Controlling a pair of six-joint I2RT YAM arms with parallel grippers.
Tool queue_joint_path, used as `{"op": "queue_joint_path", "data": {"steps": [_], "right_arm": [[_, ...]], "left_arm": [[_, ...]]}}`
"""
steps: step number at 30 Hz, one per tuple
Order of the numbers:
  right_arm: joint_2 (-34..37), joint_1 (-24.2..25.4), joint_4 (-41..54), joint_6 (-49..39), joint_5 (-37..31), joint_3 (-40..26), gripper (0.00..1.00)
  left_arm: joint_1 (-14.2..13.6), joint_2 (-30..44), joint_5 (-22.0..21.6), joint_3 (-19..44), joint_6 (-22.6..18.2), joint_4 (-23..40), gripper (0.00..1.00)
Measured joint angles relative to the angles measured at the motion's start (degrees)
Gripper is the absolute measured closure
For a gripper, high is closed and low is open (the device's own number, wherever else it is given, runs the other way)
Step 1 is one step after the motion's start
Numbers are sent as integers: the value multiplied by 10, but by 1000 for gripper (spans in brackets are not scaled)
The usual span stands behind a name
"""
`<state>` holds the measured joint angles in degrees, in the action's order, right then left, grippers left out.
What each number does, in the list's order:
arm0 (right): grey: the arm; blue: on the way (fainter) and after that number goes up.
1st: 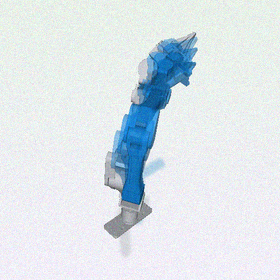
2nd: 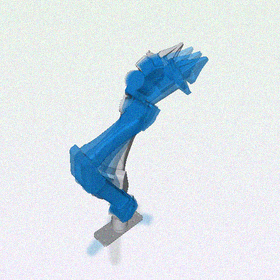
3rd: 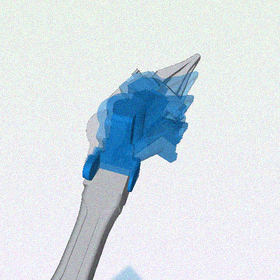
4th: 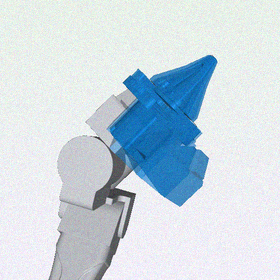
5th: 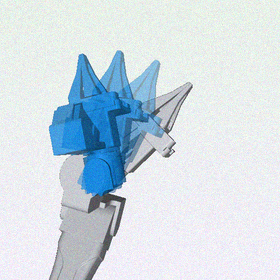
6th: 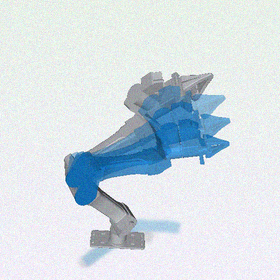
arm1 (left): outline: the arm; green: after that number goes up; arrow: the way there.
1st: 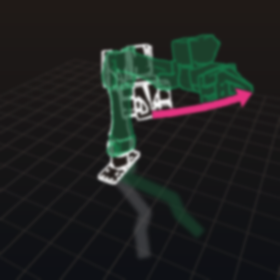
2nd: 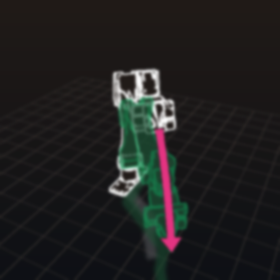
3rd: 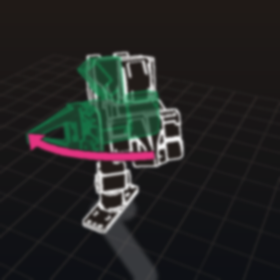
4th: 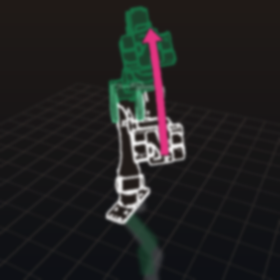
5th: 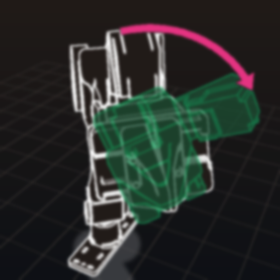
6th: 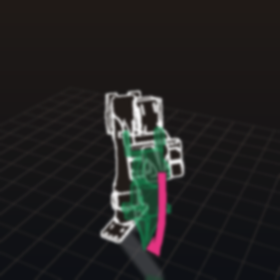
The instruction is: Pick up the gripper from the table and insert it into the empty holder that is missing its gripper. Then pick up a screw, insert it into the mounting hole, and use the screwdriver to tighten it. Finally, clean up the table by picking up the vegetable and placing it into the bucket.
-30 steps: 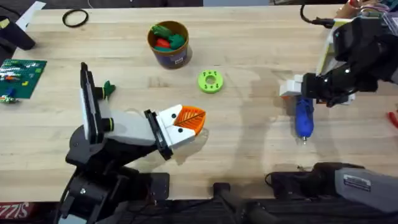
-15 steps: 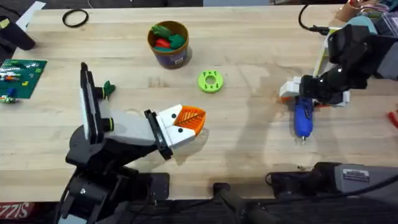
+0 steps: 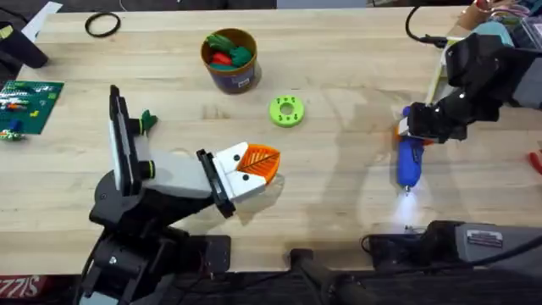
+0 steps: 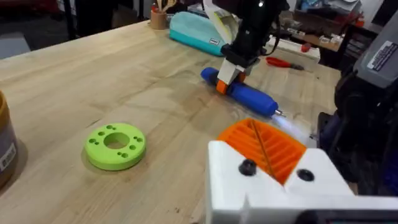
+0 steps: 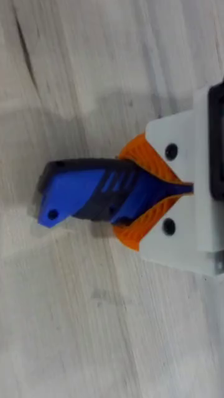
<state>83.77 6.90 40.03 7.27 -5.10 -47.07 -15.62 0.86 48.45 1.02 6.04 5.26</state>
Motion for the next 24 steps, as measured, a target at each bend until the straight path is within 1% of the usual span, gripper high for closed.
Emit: {"op": "queue_joint_path", "data": {"steps": [7, 11, 14, 19, 21, 24], "right_arm": [[0, 0, 3, -3, 0, -1, 974], [0, 0, 16, -8, 0, -18, 974], [-10, 0, 31, -14, 0, -46, 974], [-54, 0, 49, -39, 18, -110, 974], [-84, 0, 52, -53, 41, -140, 974], [-116, 0, 53, -67, 75, -159, 974]], "left_arm": [[0, 0, 0, 0, 0, 0, 988], [0, 0, 0, 0, 0, 0, 988], [0, 0, 0, 0, 0, 0, 988], [0, 0, 0, 0, 0, 0, 988], [0, 0, 0, 0, 0, 0, 988], [0, 0, 0, 0, 0, 0, 988]]}}
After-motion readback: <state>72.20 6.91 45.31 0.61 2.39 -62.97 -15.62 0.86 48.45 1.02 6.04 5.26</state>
